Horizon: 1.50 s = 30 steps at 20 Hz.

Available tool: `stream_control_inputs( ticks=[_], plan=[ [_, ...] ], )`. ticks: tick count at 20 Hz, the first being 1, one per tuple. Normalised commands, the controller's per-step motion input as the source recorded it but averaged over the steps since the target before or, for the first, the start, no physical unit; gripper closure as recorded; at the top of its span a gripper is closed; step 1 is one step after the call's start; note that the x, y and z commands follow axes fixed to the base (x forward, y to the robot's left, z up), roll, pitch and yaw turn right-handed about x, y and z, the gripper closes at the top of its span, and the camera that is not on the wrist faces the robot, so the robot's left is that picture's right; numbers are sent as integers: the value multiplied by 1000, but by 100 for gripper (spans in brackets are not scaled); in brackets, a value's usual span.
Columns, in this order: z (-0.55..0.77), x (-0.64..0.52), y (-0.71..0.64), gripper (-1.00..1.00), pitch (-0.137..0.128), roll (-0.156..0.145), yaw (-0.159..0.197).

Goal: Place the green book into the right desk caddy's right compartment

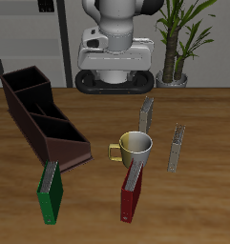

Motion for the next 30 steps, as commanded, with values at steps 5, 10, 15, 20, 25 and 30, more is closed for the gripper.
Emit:
stream_control_inputs(
  ticks=[5,10,15,20,25,30],
  plan=[
    [137,231,-274,-100,1,12,13],
    [185,317,-472,-100,1,-23,-18],
    [270,321,-566,-100,-21,-35,8],
    [140,195,-258,-100,-8,37,55],
    [139,252,-386,-100,-16,17,42],
    [43,233,-261,-100,10,46,57]
  ],
)
